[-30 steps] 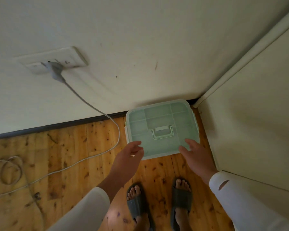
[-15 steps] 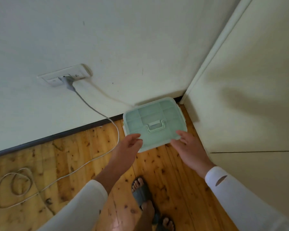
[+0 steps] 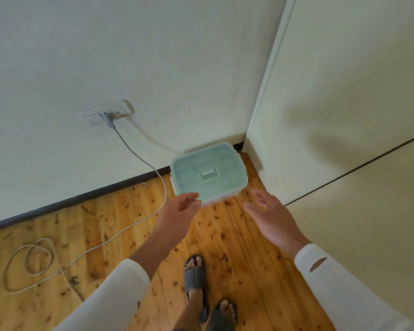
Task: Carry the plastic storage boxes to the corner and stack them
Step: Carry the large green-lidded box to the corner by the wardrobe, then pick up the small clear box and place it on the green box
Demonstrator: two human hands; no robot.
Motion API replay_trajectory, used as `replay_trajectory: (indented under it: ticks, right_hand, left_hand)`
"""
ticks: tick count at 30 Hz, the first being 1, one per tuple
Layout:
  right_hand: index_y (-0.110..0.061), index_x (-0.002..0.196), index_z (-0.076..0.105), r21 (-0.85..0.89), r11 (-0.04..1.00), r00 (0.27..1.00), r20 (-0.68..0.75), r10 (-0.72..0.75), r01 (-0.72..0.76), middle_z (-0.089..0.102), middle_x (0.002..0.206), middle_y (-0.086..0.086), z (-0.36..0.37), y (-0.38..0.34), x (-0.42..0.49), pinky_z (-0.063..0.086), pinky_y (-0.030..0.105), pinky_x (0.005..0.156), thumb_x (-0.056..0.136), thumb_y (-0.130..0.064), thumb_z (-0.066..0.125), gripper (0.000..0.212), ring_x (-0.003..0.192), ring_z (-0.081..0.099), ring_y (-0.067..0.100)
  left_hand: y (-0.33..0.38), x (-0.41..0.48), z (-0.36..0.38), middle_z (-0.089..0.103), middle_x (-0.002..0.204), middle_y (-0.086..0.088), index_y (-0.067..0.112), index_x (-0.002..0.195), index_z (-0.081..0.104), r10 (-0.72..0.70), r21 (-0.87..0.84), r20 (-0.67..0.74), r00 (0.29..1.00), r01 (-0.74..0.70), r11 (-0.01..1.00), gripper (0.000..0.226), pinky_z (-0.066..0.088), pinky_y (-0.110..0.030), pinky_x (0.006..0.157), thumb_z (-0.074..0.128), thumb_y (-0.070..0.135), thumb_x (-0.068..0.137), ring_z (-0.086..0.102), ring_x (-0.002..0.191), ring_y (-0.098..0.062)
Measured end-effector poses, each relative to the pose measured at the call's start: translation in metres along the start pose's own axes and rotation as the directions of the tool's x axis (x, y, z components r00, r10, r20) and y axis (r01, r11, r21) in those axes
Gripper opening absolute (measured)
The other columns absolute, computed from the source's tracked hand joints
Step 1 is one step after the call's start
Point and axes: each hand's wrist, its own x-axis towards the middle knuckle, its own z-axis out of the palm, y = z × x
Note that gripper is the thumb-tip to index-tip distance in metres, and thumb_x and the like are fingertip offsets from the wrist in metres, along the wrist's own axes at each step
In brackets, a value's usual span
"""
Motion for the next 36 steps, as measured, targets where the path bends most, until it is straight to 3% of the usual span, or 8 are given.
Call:
replay_trajectory:
  ticks: [5, 12, 15, 19, 24, 27, 32, 36]
  right_hand:
    - [-0.034, 0.14, 0.042, 0.056, 0.998, 0.999, -0.032, 0.006, -0.004, 0.045, 0.144, -0.009, -0.015, -0.002, -0.047, 0.034, 0.025, 0.086, 0.093, -0.041, 0.052, 0.049, 0.126, 0.044, 0.007]
    - [-0.034, 0.141, 0.041, 0.085, 0.995, 0.996, -0.069, 0.06, -0.054, 0.042, 0.147, -0.006, -0.015, -0.003, -0.102, 0.039, 0.03, 0.094, 0.094, -0.041, 0.052, 0.049, 0.133, 0.041, 0.013]
    - [-0.035, 0.141, 0.041, 0.091, 0.993, 0.992, -0.101, 0.078, -0.069, 0.042, 0.148, -0.007, -0.012, -0.007, -0.12, 0.039, 0.036, 0.1, 0.093, -0.042, 0.052, 0.05, 0.134, 0.04, 0.014]
    - [-0.035, 0.14, 0.042, 0.128, 0.989, 0.975, -0.203, 0.093, -0.067, 0.045, 0.145, -0.007, -0.008, -0.02, -0.158, 0.039, 0.028, 0.09, 0.093, -0.044, 0.052, 0.049, 0.129, 0.045, 0.015]
    - [-0.035, 0.14, 0.042, 0.209, 0.975, 0.945, -0.298, 0.137, -0.076, 0.046, 0.143, -0.008, -0.007, -0.034, -0.211, 0.041, 0.034, 0.096, 0.093, -0.044, 0.052, 0.048, 0.128, 0.044, 0.014]
    - [-0.035, 0.138, 0.043, 0.249, 0.965, 0.916, -0.365, 0.168, -0.078, 0.047, 0.14, -0.008, -0.004, -0.034, -0.248, 0.038, 0.029, 0.089, 0.093, -0.044, 0.053, 0.047, 0.123, 0.045, 0.011]
    - [-0.037, 0.137, 0.044, 0.329, 0.939, 0.848, -0.467, 0.25, -0.096, 0.047, 0.141, -0.009, -0.007, -0.027, -0.304, 0.038, 0.029, 0.09, 0.093, -0.044, 0.053, 0.046, 0.127, 0.044, 0.012]
    - [-0.037, 0.138, 0.045, 0.379, 0.922, 0.772, -0.562, 0.298, -0.08, 0.048, 0.139, -0.01, -0.013, -0.01, -0.351, 0.036, 0.027, 0.088, 0.092, -0.045, 0.054, 0.047, 0.126, 0.045, 0.01]
  left_hand:
    - [0.01, -0.044, 0.003, 0.069, 0.108, 0.016, 0.042, 0.106, 0.062, 0.003, 0.015, 0.025, 1.0, -0.003, 1.0, 0.016, 0.046, -0.024, 0.087, 0.057, 0.031, 0.096, 0.063, 0.102, -0.002]
    - [0.014, -0.083, -0.007, 0.07, 0.107, 0.015, 0.039, 0.11, 0.064, 0.003, 0.045, 0.044, 0.999, -0.005, 0.999, 0.018, 0.047, -0.034, 0.095, 0.059, 0.034, 0.094, 0.063, 0.103, -0.005]
    - [0.017, -0.094, -0.011, 0.071, 0.106, 0.014, 0.042, 0.104, 0.063, 0.013, 0.04, 0.059, 0.998, -0.015, 0.999, 0.014, 0.047, -0.029, 0.088, 0.059, 0.033, 0.094, 0.064, 0.102, -0.006]
    - [0.028, -0.116, -0.021, 0.07, 0.102, 0.015, 0.037, 0.111, 0.066, 0.074, 0.067, 0.123, 0.99, -0.083, 0.994, 0.018, 0.043, -0.018, 0.073, 0.058, 0.036, 0.094, 0.064, 0.092, 0.0]
    - [0.043, -0.145, -0.028, 0.067, 0.102, 0.014, 0.03, 0.114, 0.067, 0.132, 0.069, 0.211, 0.969, -0.149, 0.986, 0.021, 0.045, -0.016, 0.07, 0.059, 0.033, 0.095, 0.061, 0.09, -0.003]
    - [0.05, -0.164, -0.026, 0.066, 0.099, 0.015, 0.03, 0.111, 0.067, 0.157, 0.088, 0.3, 0.941, -0.191, 0.978, 0.018, 0.047, -0.013, 0.065, 0.06, 0.032, 0.095, 0.06, 0.084, -0.004]
    - [0.07, -0.193, -0.005, 0.067, 0.111, 0.012, 0.026, 0.123, 0.064, 0.226, 0.11, 0.458, 0.86, -0.308, 0.945, 0.029, 0.047, -0.034, 0.101, 0.059, 0.034, 0.095, 0.061, 0.108, -0.008]
    - [0.083, -0.222, 0.025, 0.067, 0.106, 0.016, 0.033, 0.121, 0.063, 0.284, 0.126, 0.565, 0.775, -0.421, 0.898, 0.028, 0.048, -0.023, 0.082, 0.057, 0.039, 0.095, 0.062, 0.098, -0.002]
